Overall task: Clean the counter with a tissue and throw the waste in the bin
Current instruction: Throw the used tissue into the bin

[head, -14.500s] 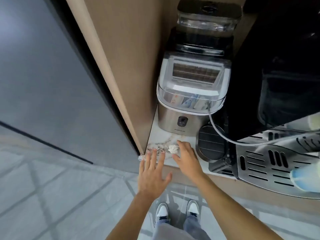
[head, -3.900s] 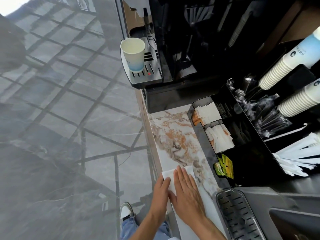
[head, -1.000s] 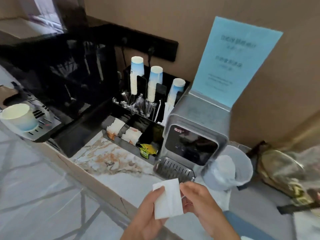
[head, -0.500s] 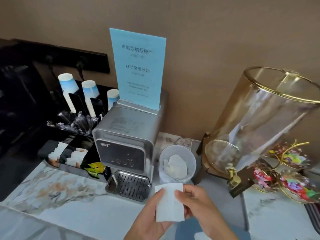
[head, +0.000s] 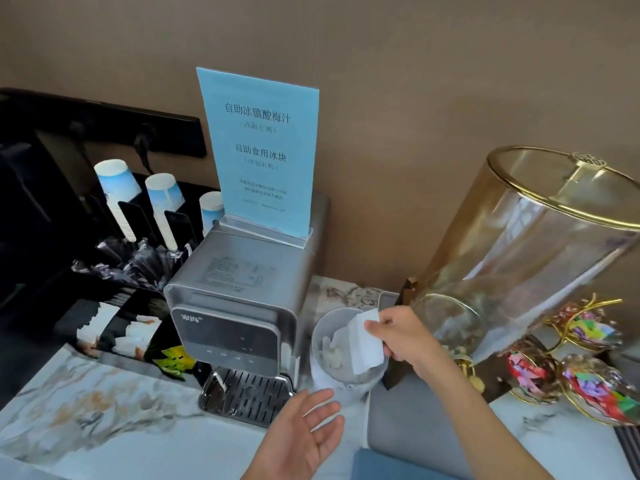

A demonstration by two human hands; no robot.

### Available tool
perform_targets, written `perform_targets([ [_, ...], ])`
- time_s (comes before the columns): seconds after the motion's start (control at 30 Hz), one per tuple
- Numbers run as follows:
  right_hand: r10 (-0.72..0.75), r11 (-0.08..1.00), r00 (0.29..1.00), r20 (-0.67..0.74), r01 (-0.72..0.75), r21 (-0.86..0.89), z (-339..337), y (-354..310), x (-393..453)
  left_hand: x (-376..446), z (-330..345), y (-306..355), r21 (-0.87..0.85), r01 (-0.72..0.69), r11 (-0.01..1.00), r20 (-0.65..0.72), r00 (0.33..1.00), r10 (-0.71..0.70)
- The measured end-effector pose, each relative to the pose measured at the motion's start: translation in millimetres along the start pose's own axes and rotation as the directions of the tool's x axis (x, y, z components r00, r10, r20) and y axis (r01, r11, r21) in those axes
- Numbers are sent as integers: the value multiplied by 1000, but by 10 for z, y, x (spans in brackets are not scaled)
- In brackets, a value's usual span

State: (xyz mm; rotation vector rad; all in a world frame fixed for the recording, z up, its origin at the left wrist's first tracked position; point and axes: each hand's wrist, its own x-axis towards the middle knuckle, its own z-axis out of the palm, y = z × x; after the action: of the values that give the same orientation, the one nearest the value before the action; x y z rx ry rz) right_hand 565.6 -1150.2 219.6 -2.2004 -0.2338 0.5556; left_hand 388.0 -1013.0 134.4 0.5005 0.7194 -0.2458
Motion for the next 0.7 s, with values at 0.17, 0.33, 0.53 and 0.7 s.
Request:
perform_targets([
  [0.17,50,912,995,82,-12,-410,267,1,393,14,-150,130,-22,101,995,-49,994,-102],
  [0.33,165,815,980,108,-74,-575,571,41,577,-3,-210,220,-27,129,991,-84,988,-131],
  [0.53,213,758,971,105,-97,-645,757,93,684,-15,-260,297,-2,120,993,-81,989,-120],
  [0.7,266,795,953,143,-133,-591,839,137,634,-45,-231,314,3,121,993,-82,989,-120],
])
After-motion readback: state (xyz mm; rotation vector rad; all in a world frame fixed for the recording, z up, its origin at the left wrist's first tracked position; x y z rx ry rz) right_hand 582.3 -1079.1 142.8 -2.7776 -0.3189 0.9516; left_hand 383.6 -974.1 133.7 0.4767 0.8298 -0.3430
